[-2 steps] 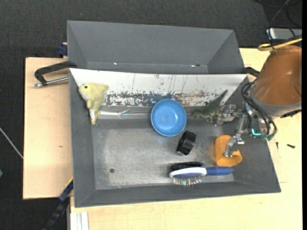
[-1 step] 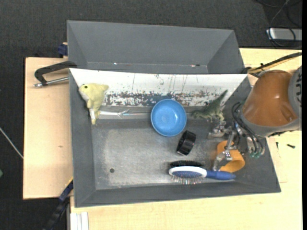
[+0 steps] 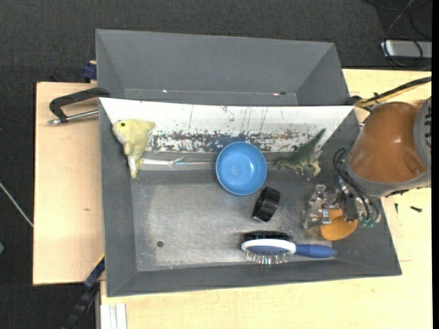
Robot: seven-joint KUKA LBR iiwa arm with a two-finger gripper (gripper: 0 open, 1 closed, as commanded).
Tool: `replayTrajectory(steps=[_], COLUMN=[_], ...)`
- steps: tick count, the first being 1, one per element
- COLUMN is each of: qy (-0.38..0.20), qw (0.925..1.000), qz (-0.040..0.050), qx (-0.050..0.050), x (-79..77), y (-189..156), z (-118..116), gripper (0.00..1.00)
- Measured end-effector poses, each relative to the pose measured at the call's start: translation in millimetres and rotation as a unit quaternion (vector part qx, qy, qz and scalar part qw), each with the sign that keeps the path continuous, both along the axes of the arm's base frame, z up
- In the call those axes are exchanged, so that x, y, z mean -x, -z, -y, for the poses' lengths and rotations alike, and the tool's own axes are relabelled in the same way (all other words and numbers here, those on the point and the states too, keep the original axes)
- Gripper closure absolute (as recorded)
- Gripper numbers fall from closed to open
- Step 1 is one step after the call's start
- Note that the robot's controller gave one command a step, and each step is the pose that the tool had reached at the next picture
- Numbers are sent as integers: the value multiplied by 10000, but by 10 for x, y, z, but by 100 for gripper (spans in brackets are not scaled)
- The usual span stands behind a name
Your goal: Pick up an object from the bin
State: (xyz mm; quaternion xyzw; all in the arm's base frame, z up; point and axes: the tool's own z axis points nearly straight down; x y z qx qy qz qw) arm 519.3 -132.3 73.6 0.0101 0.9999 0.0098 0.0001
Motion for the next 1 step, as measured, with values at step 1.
replayTrajectory(steps=[1], qy=[27], qw=[10000], qz=[-4], qx=[31], x=[9], y=[1], z=[44], gripper=[0])
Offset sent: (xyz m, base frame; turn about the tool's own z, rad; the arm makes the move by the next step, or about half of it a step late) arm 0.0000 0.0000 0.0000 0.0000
